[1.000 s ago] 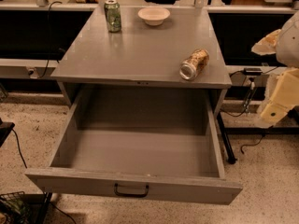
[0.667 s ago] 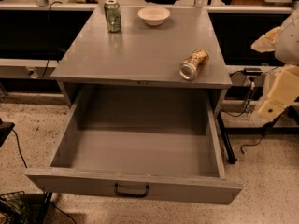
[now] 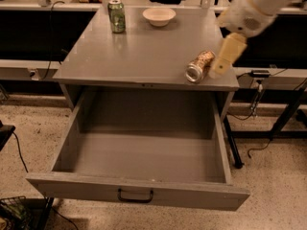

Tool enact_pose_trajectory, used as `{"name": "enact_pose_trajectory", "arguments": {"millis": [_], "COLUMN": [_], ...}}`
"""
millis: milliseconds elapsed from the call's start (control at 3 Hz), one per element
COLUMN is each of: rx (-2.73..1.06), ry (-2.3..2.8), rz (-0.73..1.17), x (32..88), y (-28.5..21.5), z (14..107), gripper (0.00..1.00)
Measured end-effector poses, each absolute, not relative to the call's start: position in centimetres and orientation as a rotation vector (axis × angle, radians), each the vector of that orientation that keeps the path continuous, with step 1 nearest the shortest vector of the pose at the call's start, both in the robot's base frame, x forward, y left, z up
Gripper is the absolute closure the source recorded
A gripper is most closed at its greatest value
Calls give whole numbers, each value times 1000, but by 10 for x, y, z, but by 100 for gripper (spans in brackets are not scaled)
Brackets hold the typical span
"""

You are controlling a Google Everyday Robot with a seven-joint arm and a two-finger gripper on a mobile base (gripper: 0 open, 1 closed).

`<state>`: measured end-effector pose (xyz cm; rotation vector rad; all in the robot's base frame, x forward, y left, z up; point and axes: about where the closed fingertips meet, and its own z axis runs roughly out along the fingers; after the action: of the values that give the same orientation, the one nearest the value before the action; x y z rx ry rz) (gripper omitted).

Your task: Place green can into top drawer

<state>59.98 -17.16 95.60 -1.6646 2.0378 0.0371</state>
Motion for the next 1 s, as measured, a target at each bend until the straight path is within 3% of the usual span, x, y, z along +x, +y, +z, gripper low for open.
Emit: {"name": "enact_pose_trajectory", "arguments": {"millis": [333,1000], "rx": [-1659,-1262], "ry": [1904,1688], "rz": [146,277], "x": [688,856], "y": [-110,-15], "z": [935,918], "gripper": [0,0]}}
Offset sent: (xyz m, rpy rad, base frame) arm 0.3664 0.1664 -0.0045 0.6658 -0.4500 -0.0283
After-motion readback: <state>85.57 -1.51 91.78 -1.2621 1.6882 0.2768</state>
